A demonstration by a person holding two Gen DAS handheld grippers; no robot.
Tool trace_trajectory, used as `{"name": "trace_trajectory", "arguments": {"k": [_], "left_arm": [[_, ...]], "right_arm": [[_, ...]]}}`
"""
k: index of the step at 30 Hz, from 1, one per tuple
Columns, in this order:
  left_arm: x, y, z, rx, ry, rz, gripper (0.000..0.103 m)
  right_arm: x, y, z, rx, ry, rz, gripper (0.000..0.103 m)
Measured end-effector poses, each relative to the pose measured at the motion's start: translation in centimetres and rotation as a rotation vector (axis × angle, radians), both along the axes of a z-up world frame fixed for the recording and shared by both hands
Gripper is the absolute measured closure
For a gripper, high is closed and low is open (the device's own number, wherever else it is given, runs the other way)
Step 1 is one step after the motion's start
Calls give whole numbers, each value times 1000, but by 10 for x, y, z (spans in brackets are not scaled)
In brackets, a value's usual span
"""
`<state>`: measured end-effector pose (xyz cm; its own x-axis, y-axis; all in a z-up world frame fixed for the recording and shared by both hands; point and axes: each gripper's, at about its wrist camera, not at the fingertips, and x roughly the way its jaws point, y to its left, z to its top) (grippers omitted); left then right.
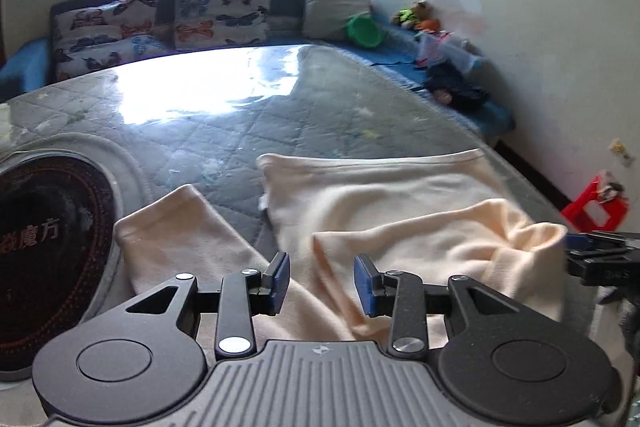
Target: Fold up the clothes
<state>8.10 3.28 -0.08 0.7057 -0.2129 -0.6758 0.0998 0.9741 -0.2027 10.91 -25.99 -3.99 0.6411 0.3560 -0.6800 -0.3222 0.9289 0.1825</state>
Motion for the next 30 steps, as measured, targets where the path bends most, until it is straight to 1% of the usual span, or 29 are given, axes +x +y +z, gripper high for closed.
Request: {"name": "trace_trajectory", "arguments": {"k": [2,4,5,6,7,10,12,15,19,24,30], "left_arm": [[4,-2,-6,2,23,11,66],[7,-6,-13,13,44,11,69],[7,-8,-15,22,30,6,71],[6,-8,-15,17,28,8,79],[6,-7,-16,10,27,10,84],[4,-5,-17,-2,20,21,90],[2,-2,-17,0,11,38,90],[-2,1,-16,31,-10,68,91],[-9,19,-14,54,-21,133,91],[-18,58,-14,80,-27,241,91],[-38,116,-14,117,-15,382,91]], "right_arm": [[-1,4,-3,-19,-10,12,29],[-2,7,-4,-37,-20,23,26],[-3,9,-4,-44,-23,29,26],[-3,12,-5,-46,-22,34,25],[-2,14,-5,-48,-20,40,24],[-2,22,-6,-54,-17,58,24],[-2,27,-7,-58,-14,69,24],[-1,39,-7,-69,-13,95,24],[4,64,-6,-80,-9,150,23],[14,115,-4,-98,-15,256,23],[22,194,-4,-105,-30,415,23]]}}
